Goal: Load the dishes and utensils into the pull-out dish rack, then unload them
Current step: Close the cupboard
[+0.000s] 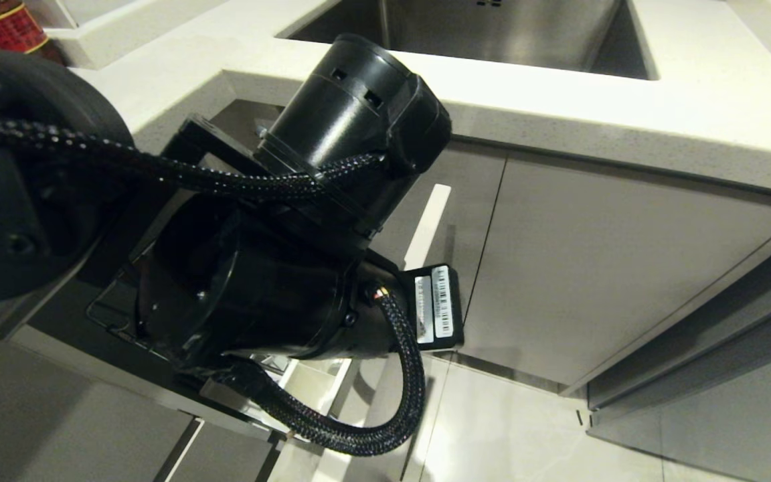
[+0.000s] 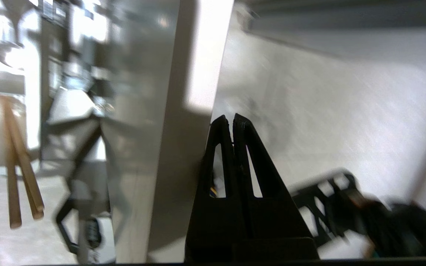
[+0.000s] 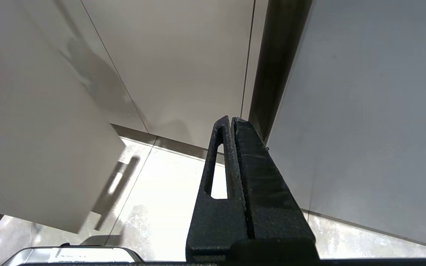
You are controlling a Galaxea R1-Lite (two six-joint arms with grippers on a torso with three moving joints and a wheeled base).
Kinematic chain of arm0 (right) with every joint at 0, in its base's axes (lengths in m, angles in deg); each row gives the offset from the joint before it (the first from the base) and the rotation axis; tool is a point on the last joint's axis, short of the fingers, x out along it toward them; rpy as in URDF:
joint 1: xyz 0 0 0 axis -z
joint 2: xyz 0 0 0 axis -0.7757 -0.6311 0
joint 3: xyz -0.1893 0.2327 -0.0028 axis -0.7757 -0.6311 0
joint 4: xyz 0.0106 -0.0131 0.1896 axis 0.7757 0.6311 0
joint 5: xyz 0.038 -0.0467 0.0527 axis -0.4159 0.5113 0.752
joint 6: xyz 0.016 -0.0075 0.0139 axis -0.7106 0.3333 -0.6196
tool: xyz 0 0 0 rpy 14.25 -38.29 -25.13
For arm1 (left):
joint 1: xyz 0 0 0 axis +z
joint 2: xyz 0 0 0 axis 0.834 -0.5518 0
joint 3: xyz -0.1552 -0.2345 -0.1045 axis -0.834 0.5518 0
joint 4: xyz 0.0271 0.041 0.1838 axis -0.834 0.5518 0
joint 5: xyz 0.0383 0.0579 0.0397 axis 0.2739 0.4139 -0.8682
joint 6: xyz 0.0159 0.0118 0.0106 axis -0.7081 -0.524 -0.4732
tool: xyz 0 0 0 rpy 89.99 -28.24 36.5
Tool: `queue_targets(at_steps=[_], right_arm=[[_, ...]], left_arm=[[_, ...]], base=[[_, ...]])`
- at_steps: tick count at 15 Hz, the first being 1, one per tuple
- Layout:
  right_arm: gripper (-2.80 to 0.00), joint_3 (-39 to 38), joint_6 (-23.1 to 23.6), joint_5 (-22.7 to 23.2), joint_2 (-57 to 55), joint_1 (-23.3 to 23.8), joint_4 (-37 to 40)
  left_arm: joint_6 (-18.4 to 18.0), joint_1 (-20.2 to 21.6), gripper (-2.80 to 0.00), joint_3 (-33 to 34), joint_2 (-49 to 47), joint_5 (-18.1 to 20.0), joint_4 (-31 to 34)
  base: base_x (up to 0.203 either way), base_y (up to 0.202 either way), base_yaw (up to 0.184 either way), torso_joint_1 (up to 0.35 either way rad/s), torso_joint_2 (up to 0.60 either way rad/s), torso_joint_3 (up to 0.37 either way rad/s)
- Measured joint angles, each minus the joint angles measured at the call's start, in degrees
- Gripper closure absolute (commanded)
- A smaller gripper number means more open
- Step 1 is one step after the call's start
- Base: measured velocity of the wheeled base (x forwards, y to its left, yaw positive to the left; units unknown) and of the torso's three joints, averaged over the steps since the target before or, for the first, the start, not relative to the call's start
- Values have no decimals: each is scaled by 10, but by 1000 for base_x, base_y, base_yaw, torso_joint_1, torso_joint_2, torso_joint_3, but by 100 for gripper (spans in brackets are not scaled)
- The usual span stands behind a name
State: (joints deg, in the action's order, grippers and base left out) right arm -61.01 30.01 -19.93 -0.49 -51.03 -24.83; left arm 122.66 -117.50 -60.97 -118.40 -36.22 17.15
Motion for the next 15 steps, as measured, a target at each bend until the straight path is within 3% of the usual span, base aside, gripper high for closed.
queue_targets(at_steps=[5,10,12,15], right_arm=[[0,0,0,0,0,0,0],[0,0,0,0,0,0,0],[0,0,0,0,0,0,0],[0,0,0,0,0,0,0]], left_arm=[[-13,3,0,-4,4,-120,25],[-35,33,0,-1,8,-250,35],[-45,50,0,5,11,-279,37],[-65,85,0,16,14,-288,37]], base=[[0,0,0,0,0,0],[0,0,0,0,0,0],[0,0,0,0,0,0],[0,0,0,0,0,0]])
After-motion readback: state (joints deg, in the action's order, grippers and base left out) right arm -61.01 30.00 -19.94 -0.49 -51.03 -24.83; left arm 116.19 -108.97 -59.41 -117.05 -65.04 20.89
